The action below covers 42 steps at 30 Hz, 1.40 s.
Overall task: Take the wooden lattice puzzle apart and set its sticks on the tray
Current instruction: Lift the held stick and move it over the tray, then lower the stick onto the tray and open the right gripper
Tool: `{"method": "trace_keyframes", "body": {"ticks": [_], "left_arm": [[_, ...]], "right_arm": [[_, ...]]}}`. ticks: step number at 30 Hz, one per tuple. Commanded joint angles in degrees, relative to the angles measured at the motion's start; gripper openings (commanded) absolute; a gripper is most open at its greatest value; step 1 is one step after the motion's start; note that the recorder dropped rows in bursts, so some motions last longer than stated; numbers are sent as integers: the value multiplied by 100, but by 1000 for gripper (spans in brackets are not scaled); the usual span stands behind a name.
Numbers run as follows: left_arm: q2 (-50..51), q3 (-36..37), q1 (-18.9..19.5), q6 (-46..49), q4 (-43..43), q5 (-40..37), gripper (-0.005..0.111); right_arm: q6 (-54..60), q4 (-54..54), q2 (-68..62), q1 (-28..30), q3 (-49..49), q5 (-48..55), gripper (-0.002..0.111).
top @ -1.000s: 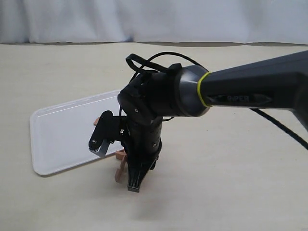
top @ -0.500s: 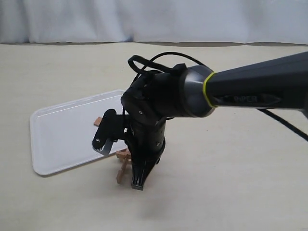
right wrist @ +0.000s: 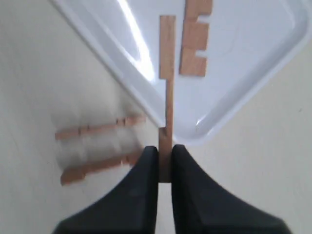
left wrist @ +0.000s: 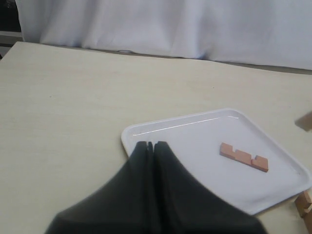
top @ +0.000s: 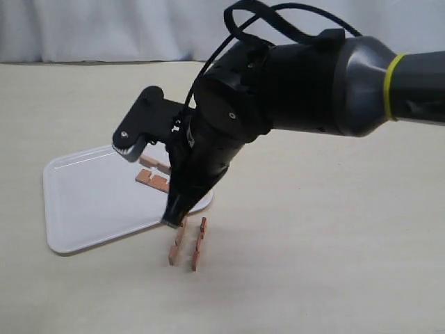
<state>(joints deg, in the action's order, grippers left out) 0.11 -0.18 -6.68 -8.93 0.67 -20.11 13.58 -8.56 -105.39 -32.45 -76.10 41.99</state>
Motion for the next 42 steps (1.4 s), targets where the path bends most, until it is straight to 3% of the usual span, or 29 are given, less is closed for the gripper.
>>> {"method": "trace_keyframes", "body": {"ticks": [1,7,16,19,27,37,42], "left_arm": [[-11,18,1,-15,21,31,0],[-11,18,1,-15,21,31,0],[-11,18,1,-15,21,31,0],[-11,18,1,-15,21,31,0],[-11,18,1,-15,21,31,0],[-11,18,1,-15,21,31,0],[-11,18,1,-15,21,31,0]], "right_arm": [[-950,167,-51,-26,9,-1335,5],[-1282,1133,-709,-103,-234,-2474,5],[-1605,1497,-2103,-104,-1700,-1206,5],[-1746,1497,-2305,-104,-1819,-1213,13],[-1728,1497,-2267,-93,-1853,-1110,52],[-1627,579,-1253,-93,-1853,410,53],[-2415,-95,-1198,68,-1832,1449,53]]}}
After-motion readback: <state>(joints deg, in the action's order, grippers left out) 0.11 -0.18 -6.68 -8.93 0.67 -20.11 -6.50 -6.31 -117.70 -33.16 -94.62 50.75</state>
